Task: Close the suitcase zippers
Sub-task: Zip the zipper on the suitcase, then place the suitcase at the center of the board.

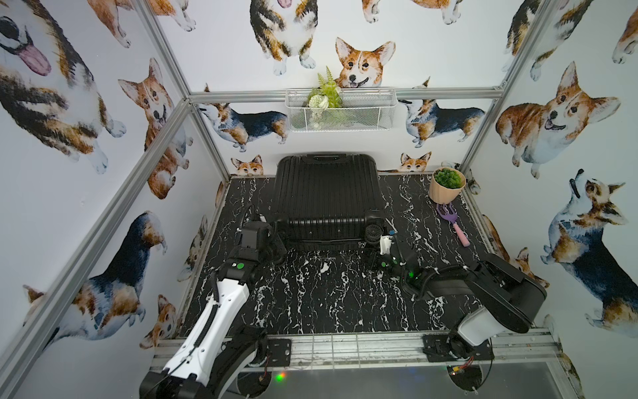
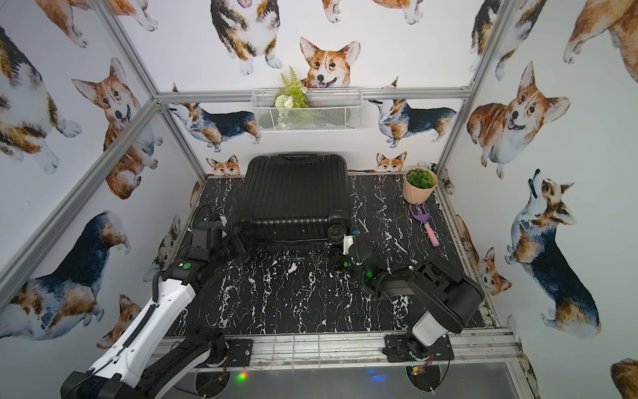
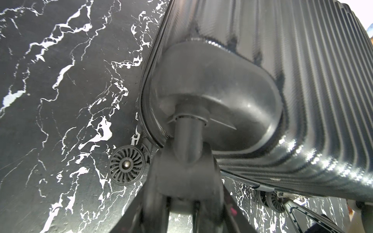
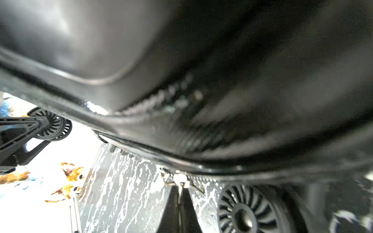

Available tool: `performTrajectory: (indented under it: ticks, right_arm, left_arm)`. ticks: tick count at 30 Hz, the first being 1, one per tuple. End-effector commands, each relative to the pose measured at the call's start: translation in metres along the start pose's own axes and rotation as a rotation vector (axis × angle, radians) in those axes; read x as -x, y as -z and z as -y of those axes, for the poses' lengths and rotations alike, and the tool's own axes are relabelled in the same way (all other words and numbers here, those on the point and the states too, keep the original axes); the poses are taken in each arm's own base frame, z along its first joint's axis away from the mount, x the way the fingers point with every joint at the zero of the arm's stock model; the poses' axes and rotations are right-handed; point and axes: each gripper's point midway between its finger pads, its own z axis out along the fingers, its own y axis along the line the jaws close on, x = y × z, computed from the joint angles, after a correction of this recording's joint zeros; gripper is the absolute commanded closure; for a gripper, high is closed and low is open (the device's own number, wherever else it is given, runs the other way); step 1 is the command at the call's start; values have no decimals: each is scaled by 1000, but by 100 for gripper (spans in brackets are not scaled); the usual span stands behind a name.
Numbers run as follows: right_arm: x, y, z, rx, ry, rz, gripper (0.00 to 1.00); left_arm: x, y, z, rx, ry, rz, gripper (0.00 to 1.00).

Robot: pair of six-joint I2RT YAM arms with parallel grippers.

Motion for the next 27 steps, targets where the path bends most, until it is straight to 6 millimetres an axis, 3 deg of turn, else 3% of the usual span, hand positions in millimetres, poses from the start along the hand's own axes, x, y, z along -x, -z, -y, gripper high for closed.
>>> performTrajectory:
  ticks: [1,15,27]
  right_arm:
    - [0,4,-11,34,93,-2,100]
    - [3,11,8,-68,92,24,100]
    - [10,23,23,-159,96,64,98]
  left_arm:
    - [-20,0,18,-104,-10,-102,78]
    - [-20,0,18,-107,-37,-101,72]
    - [-15,7,14,-83,-60,-64,49]
